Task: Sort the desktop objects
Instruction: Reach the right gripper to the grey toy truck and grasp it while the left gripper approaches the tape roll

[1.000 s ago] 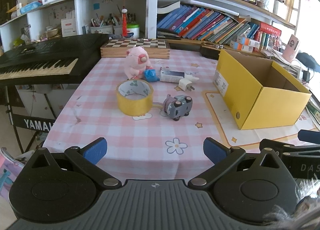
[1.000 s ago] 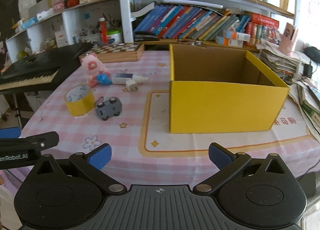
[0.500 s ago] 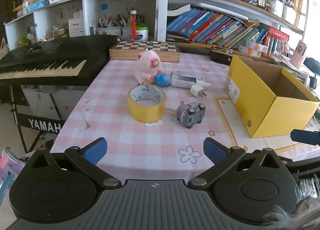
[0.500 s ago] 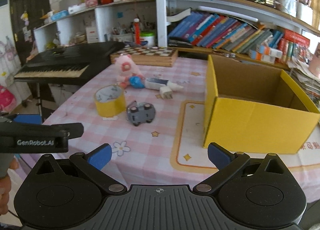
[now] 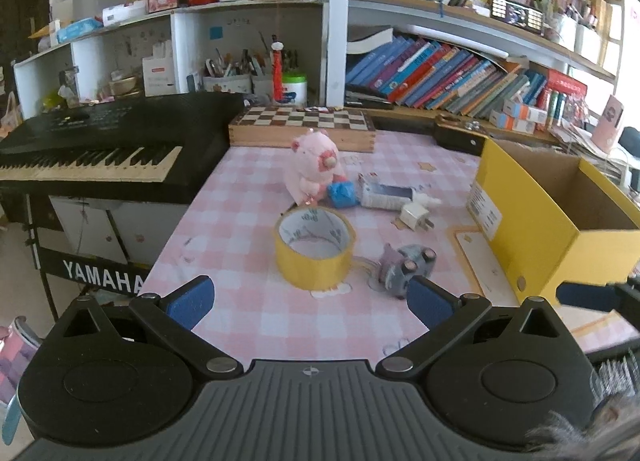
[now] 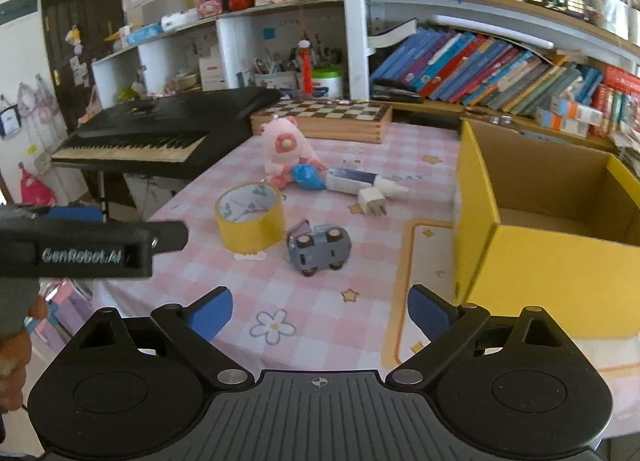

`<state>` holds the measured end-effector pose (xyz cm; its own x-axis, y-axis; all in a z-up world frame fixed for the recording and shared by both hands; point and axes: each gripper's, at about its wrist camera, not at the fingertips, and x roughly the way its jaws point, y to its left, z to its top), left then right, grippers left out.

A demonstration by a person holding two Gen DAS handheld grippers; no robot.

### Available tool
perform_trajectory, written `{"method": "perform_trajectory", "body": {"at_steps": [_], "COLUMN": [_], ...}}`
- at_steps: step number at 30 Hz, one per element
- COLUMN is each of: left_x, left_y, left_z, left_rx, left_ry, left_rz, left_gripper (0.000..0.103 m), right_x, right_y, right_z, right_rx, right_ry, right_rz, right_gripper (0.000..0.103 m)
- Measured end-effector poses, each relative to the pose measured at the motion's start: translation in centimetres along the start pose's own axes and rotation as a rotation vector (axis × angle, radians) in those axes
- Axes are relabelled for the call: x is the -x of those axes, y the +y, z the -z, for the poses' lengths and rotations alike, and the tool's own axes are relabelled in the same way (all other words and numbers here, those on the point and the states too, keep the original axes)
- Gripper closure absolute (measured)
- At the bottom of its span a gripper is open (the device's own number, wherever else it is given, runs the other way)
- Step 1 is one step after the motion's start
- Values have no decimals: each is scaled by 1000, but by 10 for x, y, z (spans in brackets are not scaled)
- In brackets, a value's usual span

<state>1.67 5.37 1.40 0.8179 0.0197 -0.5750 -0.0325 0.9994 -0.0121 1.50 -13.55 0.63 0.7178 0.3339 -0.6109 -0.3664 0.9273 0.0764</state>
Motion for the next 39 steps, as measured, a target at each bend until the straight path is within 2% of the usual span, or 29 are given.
{"method": "perform_trajectory", "body": {"at_steps": [5,12,15,23,32,36,39], "left_x": [-25,-74,-100,-155,-180,-188,-191], "left_y": [6,8,8,3,-2,-2,3], "left_z": [-12,-27,-31,-36,-37,-35,-34], "left_rx": [17,-23,-28,-62,-102,-111,-87], "left_ry": [12,64,108,166,206,237,254], "left_rz": [20,38,50,65,90,80,93], "left_gripper": [0,0,0,0,0,3,10], "right_x": [-25,-71,-94,-135,-155,-158,-158], "right_y": [4,3,3,-3,-5,-4,-4], "right_z": [-8,-16,-17,-24,-29,-29,-30], "right_rx": [41,71,93,115,113,134,151], "right_ry": [20,64,94,117,140,144,144], "right_rz": [-28,-8,11,15,-3,-29,-39], "right_gripper": [7,7,13,17,29,39,38]}}
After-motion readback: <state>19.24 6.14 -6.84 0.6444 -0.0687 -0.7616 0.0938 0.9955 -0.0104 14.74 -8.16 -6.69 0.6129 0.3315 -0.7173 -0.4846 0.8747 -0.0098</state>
